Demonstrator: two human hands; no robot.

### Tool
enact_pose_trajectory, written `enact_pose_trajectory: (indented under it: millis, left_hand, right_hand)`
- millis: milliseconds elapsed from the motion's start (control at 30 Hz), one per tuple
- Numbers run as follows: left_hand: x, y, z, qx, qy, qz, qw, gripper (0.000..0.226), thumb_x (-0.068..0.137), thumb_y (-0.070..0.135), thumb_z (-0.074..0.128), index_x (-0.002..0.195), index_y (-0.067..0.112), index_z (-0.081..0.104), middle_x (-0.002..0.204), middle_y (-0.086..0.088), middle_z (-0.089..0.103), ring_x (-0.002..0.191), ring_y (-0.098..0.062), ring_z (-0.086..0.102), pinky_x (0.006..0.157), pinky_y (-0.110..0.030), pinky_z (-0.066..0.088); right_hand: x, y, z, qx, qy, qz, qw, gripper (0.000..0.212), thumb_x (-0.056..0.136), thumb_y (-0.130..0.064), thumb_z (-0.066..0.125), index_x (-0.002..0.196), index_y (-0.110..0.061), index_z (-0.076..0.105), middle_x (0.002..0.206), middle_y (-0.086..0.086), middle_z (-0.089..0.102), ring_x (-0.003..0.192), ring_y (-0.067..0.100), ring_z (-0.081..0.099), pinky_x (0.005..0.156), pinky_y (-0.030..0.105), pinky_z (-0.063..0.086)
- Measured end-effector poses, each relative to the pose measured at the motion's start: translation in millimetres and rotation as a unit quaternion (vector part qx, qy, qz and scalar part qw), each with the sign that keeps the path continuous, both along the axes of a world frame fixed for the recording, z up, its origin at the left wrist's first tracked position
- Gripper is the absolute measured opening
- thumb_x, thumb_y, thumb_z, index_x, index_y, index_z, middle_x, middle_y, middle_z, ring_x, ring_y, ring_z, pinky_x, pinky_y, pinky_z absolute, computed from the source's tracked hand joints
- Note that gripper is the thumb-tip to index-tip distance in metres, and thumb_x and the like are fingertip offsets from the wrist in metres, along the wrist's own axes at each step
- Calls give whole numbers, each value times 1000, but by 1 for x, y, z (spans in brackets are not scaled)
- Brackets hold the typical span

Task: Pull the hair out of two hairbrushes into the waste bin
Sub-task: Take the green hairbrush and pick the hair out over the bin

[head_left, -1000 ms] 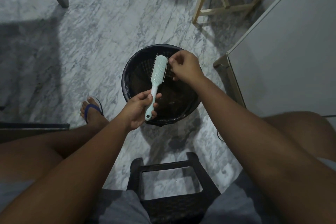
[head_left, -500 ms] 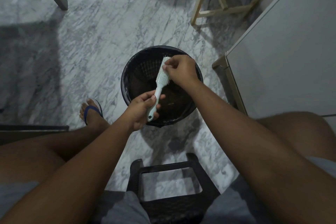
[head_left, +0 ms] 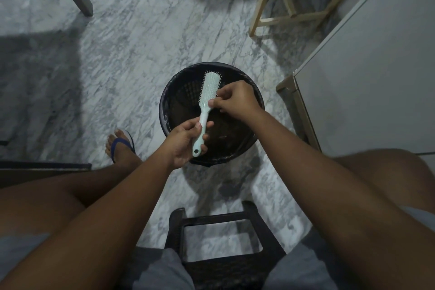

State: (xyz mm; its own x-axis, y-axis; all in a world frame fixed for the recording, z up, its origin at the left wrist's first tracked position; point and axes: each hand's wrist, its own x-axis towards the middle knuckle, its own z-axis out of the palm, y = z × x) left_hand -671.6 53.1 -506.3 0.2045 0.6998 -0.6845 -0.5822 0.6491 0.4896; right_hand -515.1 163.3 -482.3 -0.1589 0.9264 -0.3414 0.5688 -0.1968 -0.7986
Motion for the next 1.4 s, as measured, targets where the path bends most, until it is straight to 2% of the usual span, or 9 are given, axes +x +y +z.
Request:
enact_pose_trajectory:
  millis: [133,267,467,667,900,1067,1167,1300,1400]
  left_hand:
    - [-1,-1,1,-4,-39,15,999,32,103,11,42,134,9,53,115,-7,70,72,-14,53,51,-24,47]
    - [3,1,4,1,-34,13,999,31,103,11,42,132,9,54,116,-7,71,70,-13,54,52,-24,46]
    - [3,-3,-1,7,11,-30,999,32,103,12,45,133,9,55,120,-7,69,71,-14,54,54,-27,45]
    - [0,-6,-4,7,-12,-11,1000,33,103,11,44,134,8,54,118,-7,69,71,-15,54,53,-26,45]
    - [3,-6,-4,9,23,-26,999,31,102,13,47,132,10,56,120,-8,69,71,-14,55,54,-27,46]
    - [-2,-10,-8,-3,0,-13,1000,32,103,10,45,133,8,54,120,-9,69,70,-14,56,53,-26,47]
    - [-1,-10,-8,-6,6,-14,1000,31,102,10,45,132,8,56,118,-9,70,70,-14,56,53,-26,46]
    - [5,-10,-7,6,44,-49,998,31,101,11,50,131,10,58,119,-8,70,72,-14,57,56,-28,45]
    - [9,-12,-7,15,57,-59,997,30,101,9,49,129,10,58,119,-9,69,70,-14,57,56,-28,45]
  right_hand:
    - [2,4,1,-24,43,4,999,5,90,-9,69,92,-5,72,78,11,75,68,23,74,68,32,62]
    - [-1,4,9,-6,76,-155,985,12,101,-12,49,99,-9,61,89,6,66,68,15,67,56,36,62]
    - [-3,4,7,2,23,-115,993,32,78,-26,83,97,-8,65,85,4,68,76,15,71,56,35,63]
    - [2,14,11,-72,79,-114,988,17,92,5,60,109,7,64,85,14,67,68,15,67,65,30,63]
    - [0,4,5,-93,66,-107,988,33,84,-21,77,93,9,67,89,18,72,77,23,75,64,38,64]
    - [3,7,6,-116,75,-117,983,13,91,0,63,102,6,68,94,23,73,80,26,75,70,35,64]
    - [4,9,7,-25,3,-121,992,26,92,-13,62,117,-7,62,118,16,66,99,23,68,83,34,59]
    - [-9,6,7,35,-128,72,989,94,70,-55,79,145,-16,37,146,13,39,131,25,42,106,38,39]
    - [-12,21,6,89,-151,26,984,51,76,-42,78,117,-14,69,119,4,69,112,18,63,95,33,52]
